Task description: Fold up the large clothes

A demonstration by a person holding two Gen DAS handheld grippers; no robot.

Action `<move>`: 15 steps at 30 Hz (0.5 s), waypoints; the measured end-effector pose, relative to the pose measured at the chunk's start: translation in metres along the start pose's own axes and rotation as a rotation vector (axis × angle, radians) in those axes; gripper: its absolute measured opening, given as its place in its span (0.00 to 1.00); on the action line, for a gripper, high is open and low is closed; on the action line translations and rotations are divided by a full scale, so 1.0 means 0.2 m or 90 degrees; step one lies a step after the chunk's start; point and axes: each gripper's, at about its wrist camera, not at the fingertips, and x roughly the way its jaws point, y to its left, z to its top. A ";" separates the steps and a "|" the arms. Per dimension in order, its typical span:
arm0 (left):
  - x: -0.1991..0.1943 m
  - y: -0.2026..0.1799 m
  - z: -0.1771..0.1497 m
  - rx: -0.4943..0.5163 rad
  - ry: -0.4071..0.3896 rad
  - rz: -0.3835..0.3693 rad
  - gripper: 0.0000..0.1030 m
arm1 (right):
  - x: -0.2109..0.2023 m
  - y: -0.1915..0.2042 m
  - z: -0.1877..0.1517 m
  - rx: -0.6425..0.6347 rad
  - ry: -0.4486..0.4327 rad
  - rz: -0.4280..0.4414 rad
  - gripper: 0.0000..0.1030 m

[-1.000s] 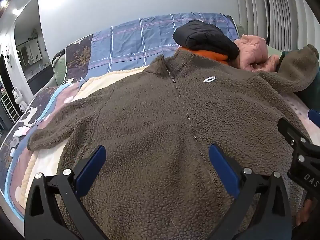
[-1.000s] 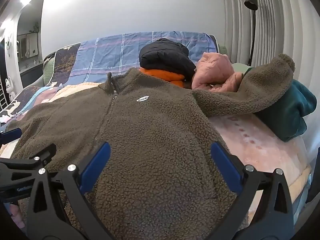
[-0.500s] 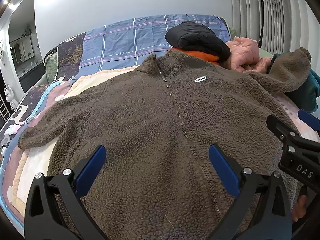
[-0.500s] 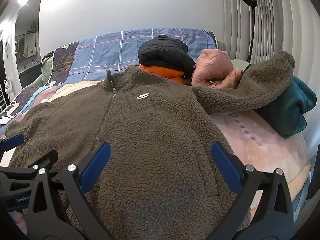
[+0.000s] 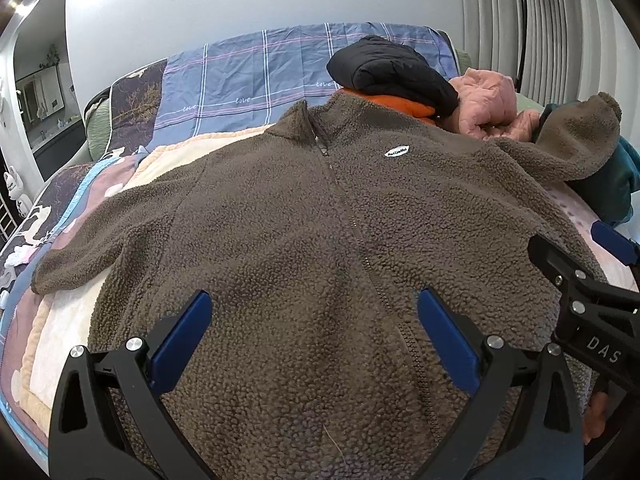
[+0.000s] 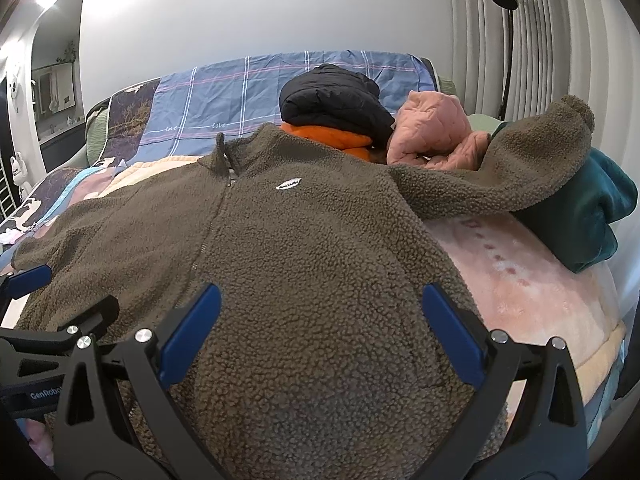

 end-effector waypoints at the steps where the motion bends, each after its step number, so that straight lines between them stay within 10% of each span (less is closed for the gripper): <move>1: 0.00 0.00 0.00 -0.001 0.000 0.001 0.99 | 0.00 0.00 0.00 0.001 0.000 -0.001 0.98; 15: 0.01 0.01 -0.01 -0.005 0.004 -0.004 0.99 | 0.01 0.00 0.00 0.005 0.009 -0.002 0.98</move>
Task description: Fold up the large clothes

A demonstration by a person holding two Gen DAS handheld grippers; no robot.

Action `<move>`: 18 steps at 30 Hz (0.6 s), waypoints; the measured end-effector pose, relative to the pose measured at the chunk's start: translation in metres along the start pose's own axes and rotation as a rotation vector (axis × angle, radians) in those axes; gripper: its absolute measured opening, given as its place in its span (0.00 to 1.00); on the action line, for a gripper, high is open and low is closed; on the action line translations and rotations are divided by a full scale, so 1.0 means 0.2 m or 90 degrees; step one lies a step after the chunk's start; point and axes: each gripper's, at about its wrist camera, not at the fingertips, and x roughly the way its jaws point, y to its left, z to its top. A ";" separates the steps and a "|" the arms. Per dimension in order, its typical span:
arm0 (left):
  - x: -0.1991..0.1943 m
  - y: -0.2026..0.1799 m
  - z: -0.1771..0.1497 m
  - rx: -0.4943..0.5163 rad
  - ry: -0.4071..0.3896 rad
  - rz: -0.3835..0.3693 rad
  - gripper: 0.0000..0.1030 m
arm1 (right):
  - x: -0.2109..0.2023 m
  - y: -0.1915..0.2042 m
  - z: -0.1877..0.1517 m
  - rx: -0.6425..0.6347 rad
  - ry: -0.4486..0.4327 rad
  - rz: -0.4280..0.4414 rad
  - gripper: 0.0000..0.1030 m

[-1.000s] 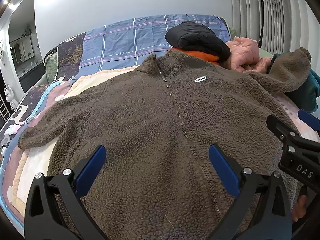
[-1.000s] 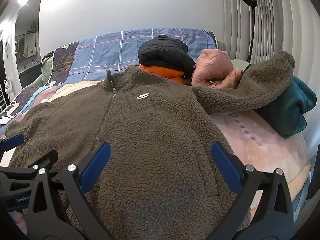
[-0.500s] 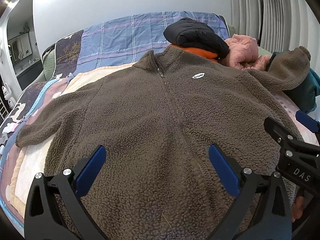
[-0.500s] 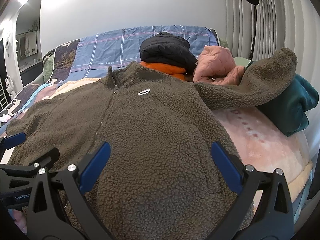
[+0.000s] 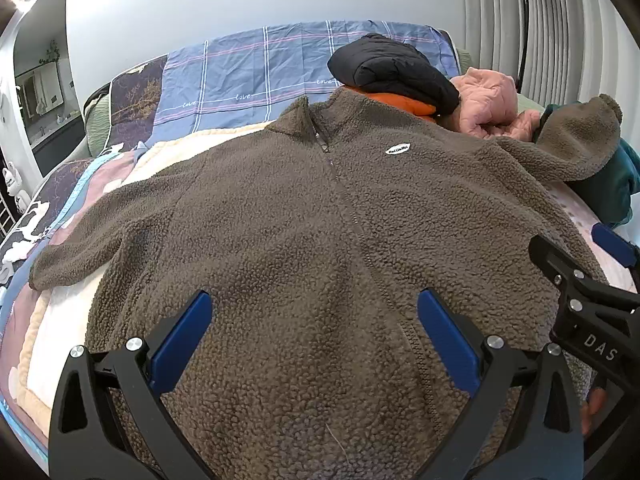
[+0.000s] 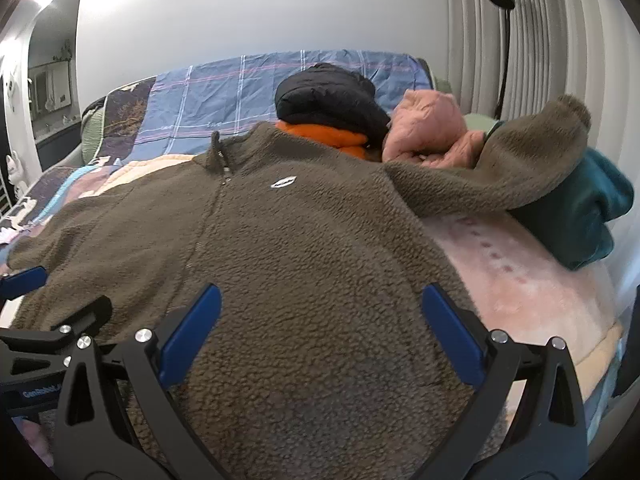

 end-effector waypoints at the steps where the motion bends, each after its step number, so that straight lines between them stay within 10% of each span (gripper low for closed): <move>1: 0.00 0.00 0.00 0.001 -0.001 0.000 0.99 | 0.00 0.00 0.00 0.002 0.003 0.004 0.98; 18: -0.01 0.00 -0.01 -0.005 -0.003 -0.011 0.99 | 0.01 0.01 -0.01 -0.010 0.009 0.001 0.98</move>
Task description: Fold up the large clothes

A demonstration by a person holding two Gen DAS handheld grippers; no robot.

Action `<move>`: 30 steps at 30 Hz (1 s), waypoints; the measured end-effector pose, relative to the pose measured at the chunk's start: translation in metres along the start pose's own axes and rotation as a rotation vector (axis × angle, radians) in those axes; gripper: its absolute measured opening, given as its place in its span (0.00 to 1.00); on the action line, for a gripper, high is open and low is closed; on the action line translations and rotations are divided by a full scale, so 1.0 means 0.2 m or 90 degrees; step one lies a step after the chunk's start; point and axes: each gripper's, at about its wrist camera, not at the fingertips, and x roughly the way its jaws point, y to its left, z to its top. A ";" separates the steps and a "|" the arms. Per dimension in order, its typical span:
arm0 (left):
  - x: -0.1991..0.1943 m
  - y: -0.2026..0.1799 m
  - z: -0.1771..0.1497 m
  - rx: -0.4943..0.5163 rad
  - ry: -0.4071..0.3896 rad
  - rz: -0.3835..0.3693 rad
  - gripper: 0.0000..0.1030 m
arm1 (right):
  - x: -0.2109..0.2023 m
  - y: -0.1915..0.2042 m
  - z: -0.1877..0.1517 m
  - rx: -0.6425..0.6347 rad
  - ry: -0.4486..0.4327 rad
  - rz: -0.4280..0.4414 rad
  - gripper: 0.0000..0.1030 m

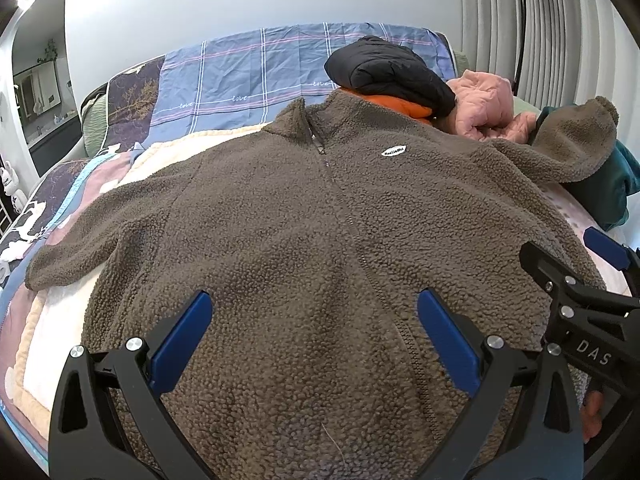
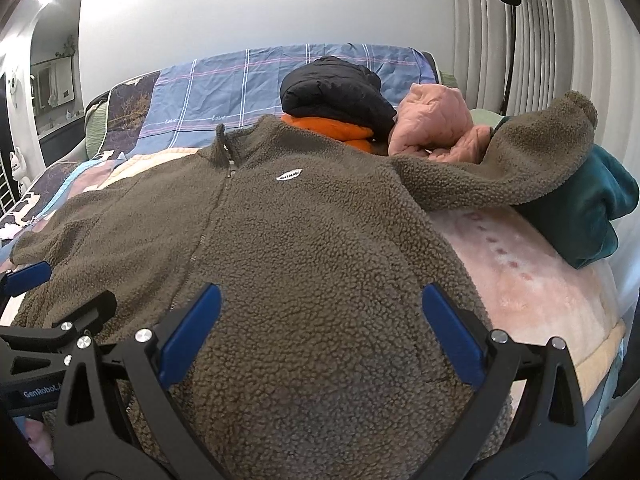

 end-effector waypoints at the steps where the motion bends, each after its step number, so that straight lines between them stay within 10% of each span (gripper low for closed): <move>1: 0.00 0.00 0.00 -0.001 0.000 0.000 0.99 | 0.00 0.00 0.00 0.000 0.000 0.000 0.98; 30: 0.01 0.01 0.01 -0.002 0.000 -0.001 0.99 | 0.01 0.00 0.01 0.006 0.005 -0.007 0.98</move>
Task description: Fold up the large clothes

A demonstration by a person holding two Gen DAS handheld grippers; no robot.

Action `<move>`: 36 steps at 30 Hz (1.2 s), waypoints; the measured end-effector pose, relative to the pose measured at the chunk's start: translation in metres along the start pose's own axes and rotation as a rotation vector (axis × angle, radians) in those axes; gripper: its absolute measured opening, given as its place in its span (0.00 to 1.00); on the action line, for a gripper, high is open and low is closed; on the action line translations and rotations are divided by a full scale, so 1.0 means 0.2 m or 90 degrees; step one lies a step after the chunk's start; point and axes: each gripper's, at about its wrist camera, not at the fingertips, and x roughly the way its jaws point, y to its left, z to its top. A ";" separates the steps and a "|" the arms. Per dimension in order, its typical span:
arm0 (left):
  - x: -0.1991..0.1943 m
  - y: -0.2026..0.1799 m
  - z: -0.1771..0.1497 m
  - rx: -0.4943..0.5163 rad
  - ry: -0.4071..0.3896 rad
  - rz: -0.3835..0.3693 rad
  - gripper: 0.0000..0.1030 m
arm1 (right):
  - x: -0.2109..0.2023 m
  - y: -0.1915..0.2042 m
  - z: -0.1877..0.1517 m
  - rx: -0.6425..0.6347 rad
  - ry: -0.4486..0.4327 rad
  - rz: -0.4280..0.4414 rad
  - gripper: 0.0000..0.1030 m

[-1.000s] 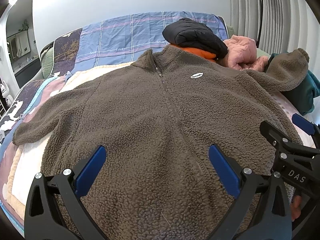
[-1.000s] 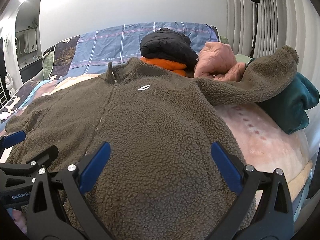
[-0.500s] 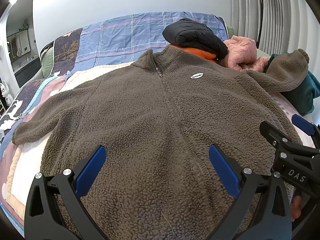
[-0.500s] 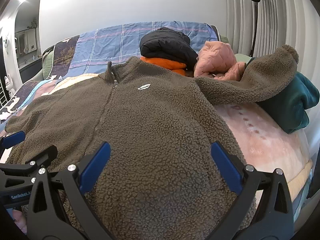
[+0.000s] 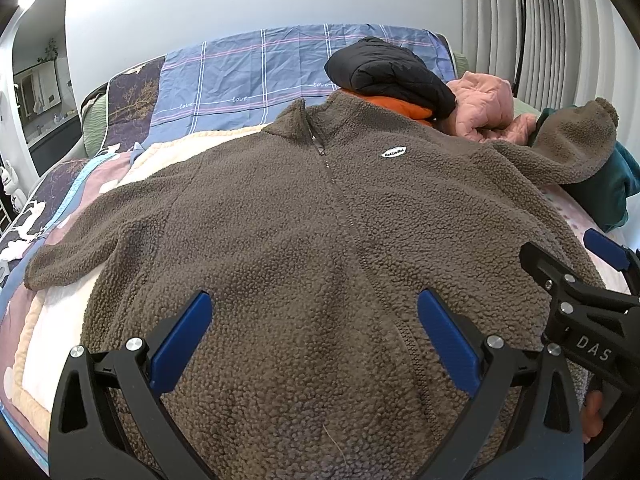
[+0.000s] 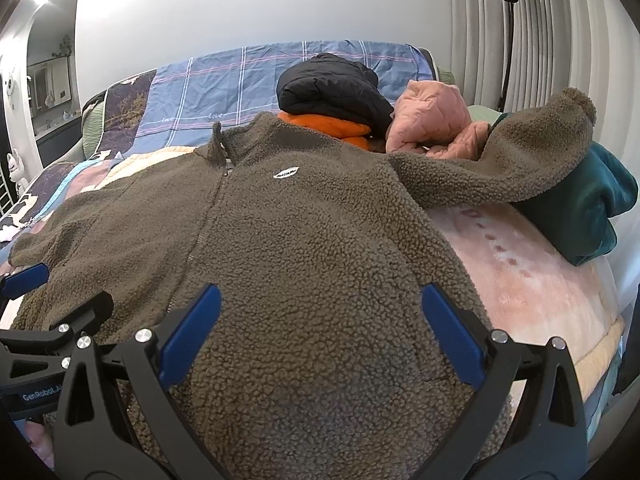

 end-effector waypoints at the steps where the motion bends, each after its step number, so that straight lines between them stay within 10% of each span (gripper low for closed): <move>1: 0.00 0.00 0.00 0.000 0.000 0.000 0.99 | 0.00 0.00 0.00 0.000 0.000 0.000 0.98; 21: -0.01 0.07 0.02 -0.023 -0.003 -0.049 0.99 | 0.01 0.00 0.05 -0.018 0.000 0.001 0.98; 29: -0.06 0.32 0.11 -0.085 -0.033 -0.074 0.99 | 0.03 -0.04 0.12 -0.011 -0.004 0.003 0.98; 36: -0.02 0.73 0.15 -0.141 -0.018 0.005 0.81 | 0.10 -0.05 0.21 -0.033 0.023 0.038 0.98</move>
